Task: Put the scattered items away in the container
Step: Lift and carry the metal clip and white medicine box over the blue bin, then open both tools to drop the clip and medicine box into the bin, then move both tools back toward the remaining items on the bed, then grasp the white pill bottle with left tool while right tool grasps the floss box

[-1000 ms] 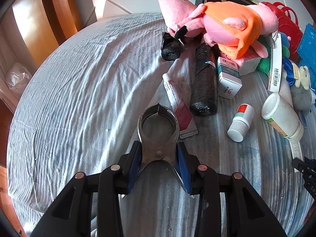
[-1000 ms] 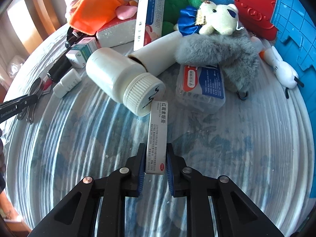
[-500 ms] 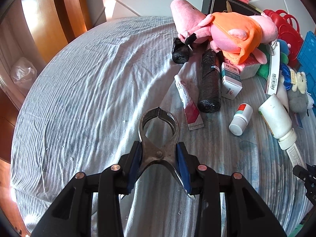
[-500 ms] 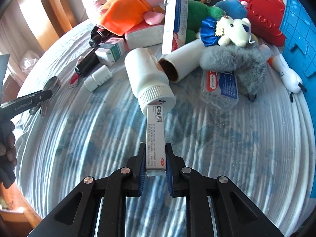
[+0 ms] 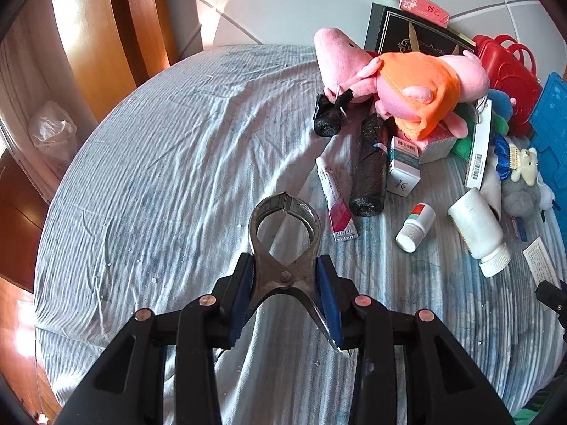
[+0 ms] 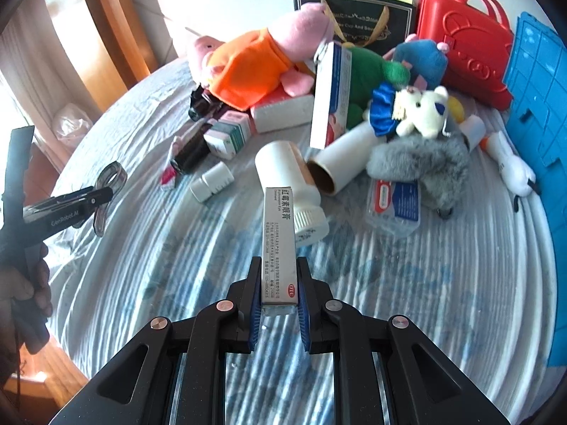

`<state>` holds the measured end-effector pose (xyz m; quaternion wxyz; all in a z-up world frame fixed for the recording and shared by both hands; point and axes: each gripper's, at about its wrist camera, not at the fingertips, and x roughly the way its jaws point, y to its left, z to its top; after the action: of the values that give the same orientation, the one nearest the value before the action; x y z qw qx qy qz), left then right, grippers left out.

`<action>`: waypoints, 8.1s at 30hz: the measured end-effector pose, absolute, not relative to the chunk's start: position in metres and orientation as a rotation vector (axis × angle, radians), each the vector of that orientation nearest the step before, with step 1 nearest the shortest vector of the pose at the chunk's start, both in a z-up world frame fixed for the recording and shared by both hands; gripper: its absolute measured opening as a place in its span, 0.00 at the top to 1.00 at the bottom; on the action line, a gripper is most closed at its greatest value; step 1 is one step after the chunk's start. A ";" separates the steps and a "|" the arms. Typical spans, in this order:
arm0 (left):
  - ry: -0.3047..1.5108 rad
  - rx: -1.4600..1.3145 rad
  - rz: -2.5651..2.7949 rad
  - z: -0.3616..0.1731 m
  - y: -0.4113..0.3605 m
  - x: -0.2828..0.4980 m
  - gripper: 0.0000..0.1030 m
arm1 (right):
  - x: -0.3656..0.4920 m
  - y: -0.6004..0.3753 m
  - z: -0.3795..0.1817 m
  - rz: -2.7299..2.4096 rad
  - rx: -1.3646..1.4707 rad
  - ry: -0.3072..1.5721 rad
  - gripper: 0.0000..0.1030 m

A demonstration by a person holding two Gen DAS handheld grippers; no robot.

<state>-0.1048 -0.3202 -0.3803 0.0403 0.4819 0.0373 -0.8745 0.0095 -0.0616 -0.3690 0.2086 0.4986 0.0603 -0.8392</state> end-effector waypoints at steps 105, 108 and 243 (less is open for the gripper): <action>-0.259 0.825 -3.279 0.009 0.188 -0.094 0.65 | -0.055 0.349 -0.052 -2.611 0.749 -0.190 0.83; -0.285 0.826 -3.305 0.011 0.207 -0.098 0.65 | -0.059 0.366 -0.050 -2.636 0.746 -0.203 0.83; -0.105 1.566 -2.867 -0.400 -0.173 -0.163 0.11 | -0.060 0.030 -0.365 -2.418 1.284 0.163 0.02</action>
<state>-0.1632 -0.1731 -0.3997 -0.0635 0.4781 -0.0322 -0.8754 -0.0596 0.0301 -0.3649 0.1982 0.4588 0.0583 -0.8642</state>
